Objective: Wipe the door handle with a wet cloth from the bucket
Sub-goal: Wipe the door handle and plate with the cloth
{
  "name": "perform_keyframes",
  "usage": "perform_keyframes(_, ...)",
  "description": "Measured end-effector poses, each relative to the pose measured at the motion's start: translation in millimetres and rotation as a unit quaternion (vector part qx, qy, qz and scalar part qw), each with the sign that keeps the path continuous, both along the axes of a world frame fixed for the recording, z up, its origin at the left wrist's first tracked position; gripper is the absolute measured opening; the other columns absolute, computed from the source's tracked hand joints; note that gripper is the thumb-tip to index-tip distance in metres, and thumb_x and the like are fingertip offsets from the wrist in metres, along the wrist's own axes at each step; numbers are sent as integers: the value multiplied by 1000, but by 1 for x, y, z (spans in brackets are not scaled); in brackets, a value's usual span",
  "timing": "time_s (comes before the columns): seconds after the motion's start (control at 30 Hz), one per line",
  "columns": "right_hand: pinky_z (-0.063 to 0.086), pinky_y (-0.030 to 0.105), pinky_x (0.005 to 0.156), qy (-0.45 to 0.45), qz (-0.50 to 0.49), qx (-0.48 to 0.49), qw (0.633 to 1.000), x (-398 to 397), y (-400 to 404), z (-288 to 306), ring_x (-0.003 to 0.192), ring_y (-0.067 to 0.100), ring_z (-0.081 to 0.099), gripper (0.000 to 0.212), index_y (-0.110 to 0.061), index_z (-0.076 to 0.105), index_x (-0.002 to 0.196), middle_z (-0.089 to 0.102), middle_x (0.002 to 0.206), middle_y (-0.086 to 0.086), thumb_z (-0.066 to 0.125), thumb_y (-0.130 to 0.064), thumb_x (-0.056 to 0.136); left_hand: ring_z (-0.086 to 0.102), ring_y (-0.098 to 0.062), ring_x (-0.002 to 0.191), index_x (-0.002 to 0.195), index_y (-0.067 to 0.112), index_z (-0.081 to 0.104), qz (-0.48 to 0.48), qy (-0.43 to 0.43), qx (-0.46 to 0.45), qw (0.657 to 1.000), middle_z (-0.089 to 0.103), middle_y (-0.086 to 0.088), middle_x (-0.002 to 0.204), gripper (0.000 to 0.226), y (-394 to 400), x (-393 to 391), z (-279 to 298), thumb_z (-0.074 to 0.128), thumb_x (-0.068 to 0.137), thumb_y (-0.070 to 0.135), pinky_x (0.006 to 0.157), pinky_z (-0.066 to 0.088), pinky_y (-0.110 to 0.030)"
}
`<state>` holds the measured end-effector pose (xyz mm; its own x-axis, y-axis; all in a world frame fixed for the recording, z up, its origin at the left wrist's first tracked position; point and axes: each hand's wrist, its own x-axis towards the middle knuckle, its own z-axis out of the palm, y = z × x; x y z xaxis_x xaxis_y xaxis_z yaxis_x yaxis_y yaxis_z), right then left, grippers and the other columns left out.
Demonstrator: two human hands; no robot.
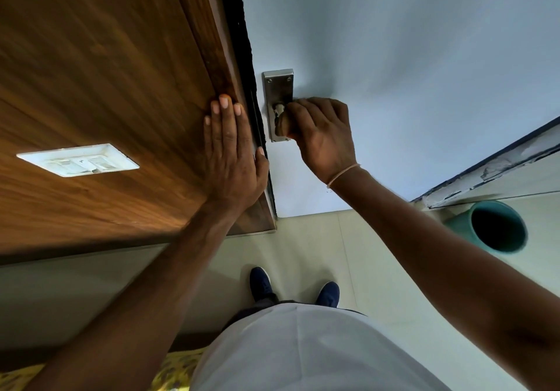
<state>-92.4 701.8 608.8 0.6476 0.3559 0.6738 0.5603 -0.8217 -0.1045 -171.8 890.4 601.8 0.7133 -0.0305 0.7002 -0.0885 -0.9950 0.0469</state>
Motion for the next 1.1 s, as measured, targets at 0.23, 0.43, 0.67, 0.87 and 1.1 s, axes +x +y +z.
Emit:
perform_keyframes(0.23,44,45,97,35,30,-101,994,15,-16,10,102,35,66,33,-12,66,126,74,111,7,64,-19,93,26,-49,158,161,-13,29,10,-8,-21,1000,35,-38,166,81,-6,1,1,67,97,19,134,22,-56)
perform_keyframes(0.43,43,46,94,70,37,-104,991,22,-52,10,99,37,64,32,-13,62,124,71,113,8,68,-16,92,24,-49,160,162,-11,26,10,12,-18,1000,31,-37,168,81,-5,-3,4,65,98,20,136,20,-55)
perform_keyframes(0.67,46,46,90,152,2,10,988,14,-62,0,103,37,66,31,-16,63,129,73,119,4,69,-25,100,22,-46,162,165,-8,23,1,19,-15,1000,27,-34,171,81,-3,-8,8,62,100,20,137,17,-53)
perform_keyframes(0.87,61,39,88,275,-57,264,923,-8,-63,-8,93,23,73,23,-21,65,114,81,102,-4,69,-15,92,19,-45,164,167,-6,18,-13,33,-16,999,22,-32,174,82,0,-11,10,60,101,18,136,19,-55)
perform_keyframes(1.1,57,68,82,465,-23,758,457,-45,-39,-34,93,55,68,30,4,57,124,64,110,30,61,-20,106,19,-45,164,166,-7,18,-15,40,-23,999,22,-33,173,81,0,-11,9,58,103,23,137,19,-54)
